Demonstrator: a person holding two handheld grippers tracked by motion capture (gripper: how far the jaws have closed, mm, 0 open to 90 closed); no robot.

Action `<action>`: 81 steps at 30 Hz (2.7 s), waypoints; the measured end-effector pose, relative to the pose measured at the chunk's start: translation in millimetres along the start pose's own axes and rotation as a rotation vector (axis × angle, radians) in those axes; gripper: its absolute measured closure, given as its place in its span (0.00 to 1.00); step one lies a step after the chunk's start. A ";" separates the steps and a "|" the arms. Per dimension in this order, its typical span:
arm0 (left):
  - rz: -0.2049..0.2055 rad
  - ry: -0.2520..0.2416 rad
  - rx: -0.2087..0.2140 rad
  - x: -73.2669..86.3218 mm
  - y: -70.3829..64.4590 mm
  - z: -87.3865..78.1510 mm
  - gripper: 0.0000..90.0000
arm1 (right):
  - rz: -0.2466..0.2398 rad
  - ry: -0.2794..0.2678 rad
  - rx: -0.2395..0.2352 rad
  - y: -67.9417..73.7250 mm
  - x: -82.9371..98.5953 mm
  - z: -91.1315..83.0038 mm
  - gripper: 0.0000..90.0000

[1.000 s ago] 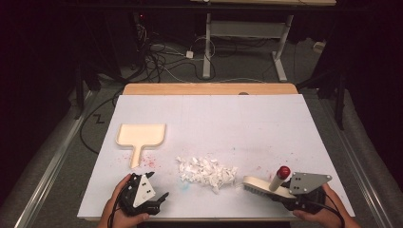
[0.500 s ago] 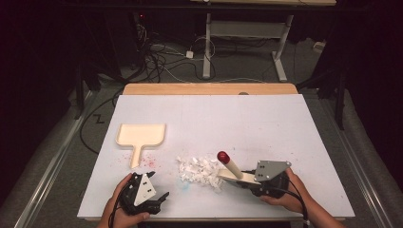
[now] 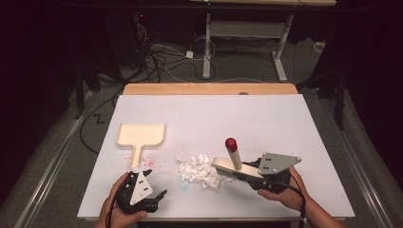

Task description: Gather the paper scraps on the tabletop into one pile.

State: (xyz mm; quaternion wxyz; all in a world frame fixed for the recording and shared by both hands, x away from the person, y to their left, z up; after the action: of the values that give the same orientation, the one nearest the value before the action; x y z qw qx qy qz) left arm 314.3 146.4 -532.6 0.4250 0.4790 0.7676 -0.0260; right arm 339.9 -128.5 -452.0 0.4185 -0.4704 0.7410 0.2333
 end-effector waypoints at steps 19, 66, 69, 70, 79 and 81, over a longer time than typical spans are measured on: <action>-0.029 0.017 -0.003 5.7 5.0 2.7 0.21 | -0.080 -0.036 -0.056 -27.1 -66.5 91.8 0.75; 0.029 0.063 0.047 7.0 -9.6 13.1 0.21 | -0.018 -0.017 -0.065 -56.5 -36.4 52.9 0.75; 0.028 0.057 0.045 6.6 -9.5 12.6 0.21 | 0.003 -0.017 0.053 -60.8 -26.6 39.0 0.75; 0.029 0.056 0.047 6.4 -9.9 12.5 0.21 | 0.019 -0.028 0.076 -62.0 -23.9 35.4 0.75; 0.047 0.050 0.046 2.3 -10.9 11.7 0.21 | 0.166 0.012 0.303 -76.9 30.1 42.8 0.75; 0.050 0.050 0.047 2.0 -10.9 11.8 0.21 | 0.183 -0.007 0.322 -78.7 30.8 42.5 0.75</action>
State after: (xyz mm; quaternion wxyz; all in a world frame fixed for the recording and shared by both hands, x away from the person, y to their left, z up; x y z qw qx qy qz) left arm 313.1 136.6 -545.5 0.3948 0.5083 0.7650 -0.0217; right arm 420.8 -147.8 -497.0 0.4680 -0.3270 0.8071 0.1503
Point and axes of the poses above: each handheld gripper's, and its own axes: z roughly forward along the jaws, x roughly out of its underside, y roughly to its left, the point moved 10 cm from there along z, roughly forward along the jaws, and after that the axes turned 9 degrees about z, right-handed, at the moved point
